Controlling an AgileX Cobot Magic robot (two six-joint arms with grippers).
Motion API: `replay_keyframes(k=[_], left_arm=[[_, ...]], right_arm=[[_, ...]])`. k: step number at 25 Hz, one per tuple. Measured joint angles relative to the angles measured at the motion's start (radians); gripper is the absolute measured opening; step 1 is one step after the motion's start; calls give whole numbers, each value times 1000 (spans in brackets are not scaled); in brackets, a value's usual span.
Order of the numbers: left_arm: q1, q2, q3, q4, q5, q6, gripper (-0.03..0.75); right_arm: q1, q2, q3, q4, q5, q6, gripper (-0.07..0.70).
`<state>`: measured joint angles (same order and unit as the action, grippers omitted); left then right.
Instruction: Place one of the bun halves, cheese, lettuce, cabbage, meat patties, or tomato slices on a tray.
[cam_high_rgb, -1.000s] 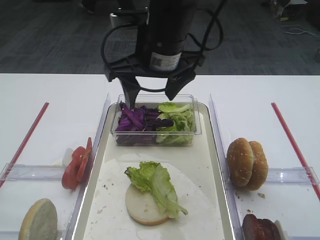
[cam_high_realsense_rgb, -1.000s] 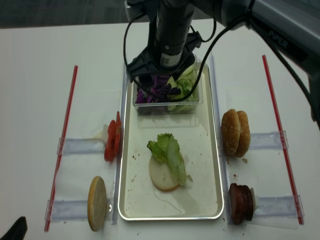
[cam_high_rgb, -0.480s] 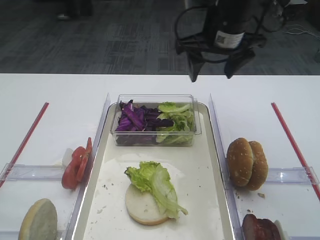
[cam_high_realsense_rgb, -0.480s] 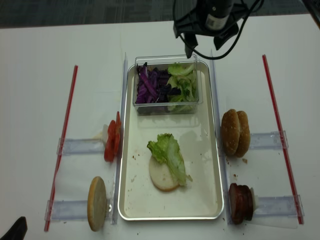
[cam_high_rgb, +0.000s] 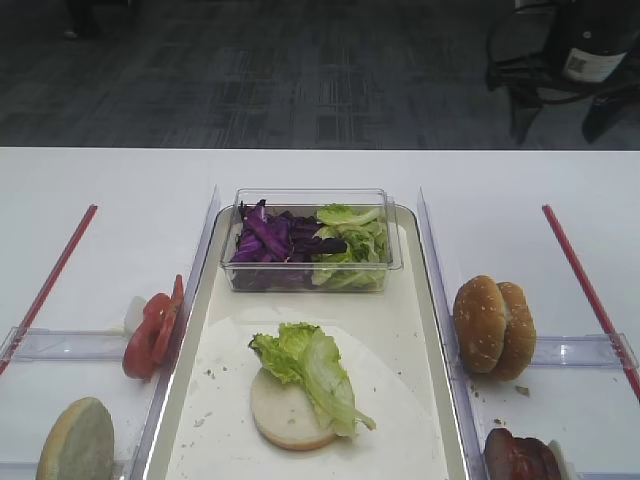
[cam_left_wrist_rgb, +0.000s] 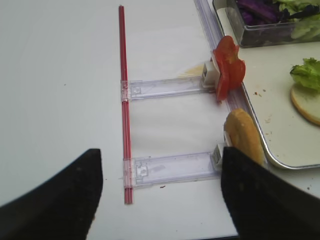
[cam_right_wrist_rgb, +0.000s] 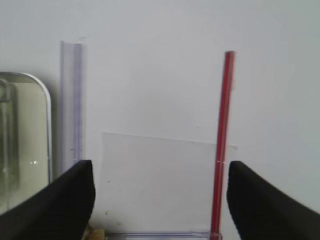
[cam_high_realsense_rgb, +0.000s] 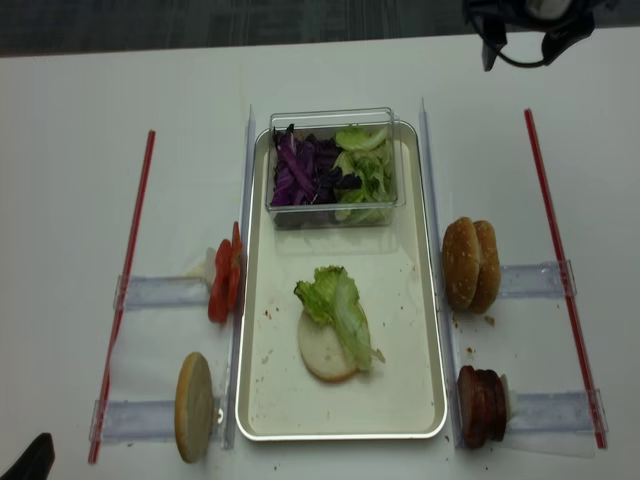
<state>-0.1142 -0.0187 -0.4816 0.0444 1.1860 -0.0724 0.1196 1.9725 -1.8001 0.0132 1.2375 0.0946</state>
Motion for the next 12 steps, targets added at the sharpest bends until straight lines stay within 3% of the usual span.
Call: replay_keyframes(k=[5,12], left_arm=[[0,0,0,0,0,0,474],[0,0,0,0,0,0,474]], right_arm=[[-53,-17,25,-3,1,-18,558],[-55,-68,57,62,1,-86,555]])
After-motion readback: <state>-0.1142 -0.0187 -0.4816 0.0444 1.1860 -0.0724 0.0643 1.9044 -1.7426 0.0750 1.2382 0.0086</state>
